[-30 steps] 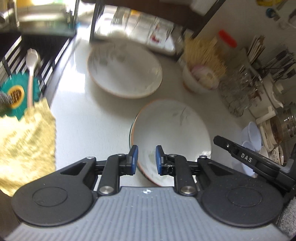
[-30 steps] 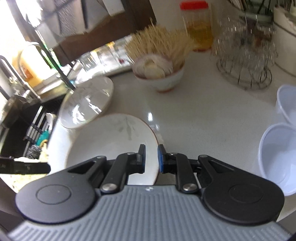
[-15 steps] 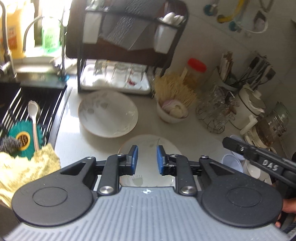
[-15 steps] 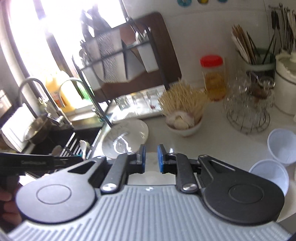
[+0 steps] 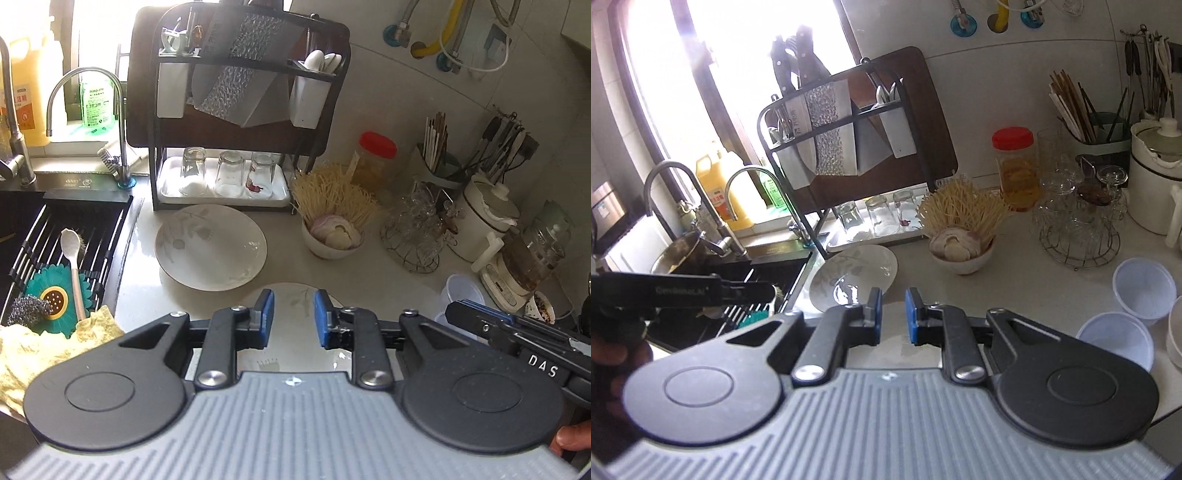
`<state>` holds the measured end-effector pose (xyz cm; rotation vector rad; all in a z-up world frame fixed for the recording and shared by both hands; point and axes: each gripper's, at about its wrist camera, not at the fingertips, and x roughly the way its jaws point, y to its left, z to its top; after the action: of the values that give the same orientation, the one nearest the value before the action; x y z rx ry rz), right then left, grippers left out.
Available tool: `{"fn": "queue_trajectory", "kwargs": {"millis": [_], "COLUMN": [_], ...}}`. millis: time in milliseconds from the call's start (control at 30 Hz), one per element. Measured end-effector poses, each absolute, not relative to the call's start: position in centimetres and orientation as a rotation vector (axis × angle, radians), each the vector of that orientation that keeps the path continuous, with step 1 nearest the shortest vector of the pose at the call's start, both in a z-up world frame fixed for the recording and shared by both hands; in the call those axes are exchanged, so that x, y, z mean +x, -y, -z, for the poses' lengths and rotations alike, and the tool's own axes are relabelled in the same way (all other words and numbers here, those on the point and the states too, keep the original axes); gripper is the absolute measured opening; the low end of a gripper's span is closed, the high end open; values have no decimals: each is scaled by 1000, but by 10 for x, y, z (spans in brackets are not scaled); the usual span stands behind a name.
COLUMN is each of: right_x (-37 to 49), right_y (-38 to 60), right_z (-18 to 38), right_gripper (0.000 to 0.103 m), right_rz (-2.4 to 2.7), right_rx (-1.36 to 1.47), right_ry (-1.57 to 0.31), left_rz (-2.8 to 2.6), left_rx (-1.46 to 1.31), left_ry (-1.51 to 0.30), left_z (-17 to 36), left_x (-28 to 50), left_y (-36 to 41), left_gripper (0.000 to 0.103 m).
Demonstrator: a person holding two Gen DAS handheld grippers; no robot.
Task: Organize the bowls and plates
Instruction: 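Withdraw both grippers and move toward the leaf-pattern plate by the rack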
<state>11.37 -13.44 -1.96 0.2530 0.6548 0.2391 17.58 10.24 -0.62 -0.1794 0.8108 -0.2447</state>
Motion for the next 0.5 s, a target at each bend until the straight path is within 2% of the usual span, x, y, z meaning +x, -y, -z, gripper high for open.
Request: {"fn": "queue_trajectory", "kwargs": {"millis": [500], "right_x": [110], "right_y": [139], "right_z": [25], "right_gripper": [18], "right_rz": [-295], "right_rx": [195], "right_ry": [-703], "left_rz": [170], "left_rx": [-211], "left_ry": [-878], "left_z": [25], "left_x": [157], "left_y": [-98], "left_gripper": [29]}}
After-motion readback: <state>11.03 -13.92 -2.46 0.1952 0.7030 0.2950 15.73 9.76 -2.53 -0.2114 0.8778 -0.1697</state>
